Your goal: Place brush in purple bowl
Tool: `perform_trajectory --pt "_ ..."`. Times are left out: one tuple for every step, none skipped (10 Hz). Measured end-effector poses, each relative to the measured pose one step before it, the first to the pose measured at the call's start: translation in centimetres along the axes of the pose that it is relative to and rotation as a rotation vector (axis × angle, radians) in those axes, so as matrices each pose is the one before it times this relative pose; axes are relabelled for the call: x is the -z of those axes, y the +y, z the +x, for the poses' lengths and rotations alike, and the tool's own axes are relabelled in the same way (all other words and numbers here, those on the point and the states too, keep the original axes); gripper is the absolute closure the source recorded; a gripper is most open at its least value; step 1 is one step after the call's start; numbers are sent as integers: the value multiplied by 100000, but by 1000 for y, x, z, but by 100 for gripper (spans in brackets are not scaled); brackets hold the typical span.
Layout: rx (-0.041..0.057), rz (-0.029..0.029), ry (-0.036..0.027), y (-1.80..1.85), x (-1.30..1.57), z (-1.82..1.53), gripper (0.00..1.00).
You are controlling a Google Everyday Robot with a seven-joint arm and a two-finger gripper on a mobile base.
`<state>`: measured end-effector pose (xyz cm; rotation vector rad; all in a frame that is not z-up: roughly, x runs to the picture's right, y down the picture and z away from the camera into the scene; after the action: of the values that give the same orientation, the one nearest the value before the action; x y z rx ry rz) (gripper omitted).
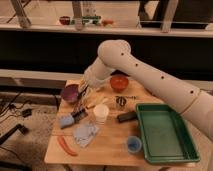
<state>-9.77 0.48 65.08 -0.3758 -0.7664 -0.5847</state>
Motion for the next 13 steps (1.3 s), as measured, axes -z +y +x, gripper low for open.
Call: perform_trajectory --pt "569 470 375 -60 92 -119 84" --pt "1976 575 187 -176 171 -223 84" --pt "4195 887 -245 -617 460 -451 84" --pt "2446 299 -479 -398 145 -299 84" --pt "1752 239 -608 -220 -90 -186 84" --pt "1998 486 -573 -247 7 -169 84" --pt "2057 647 -822 -191 31 -79 84" --pt "1292 368 -558 -132 37 -15 84" --pt "1167 90 -366 -191 -120 -204 84" --pt "645 70 57 -194 -580 -412 84" --pt "1015 -77 128 -319 -550 -270 84" --pt "978 -131 291 -351 92 -230 84" --pt "1212 -159 711 -162 919 18 84"
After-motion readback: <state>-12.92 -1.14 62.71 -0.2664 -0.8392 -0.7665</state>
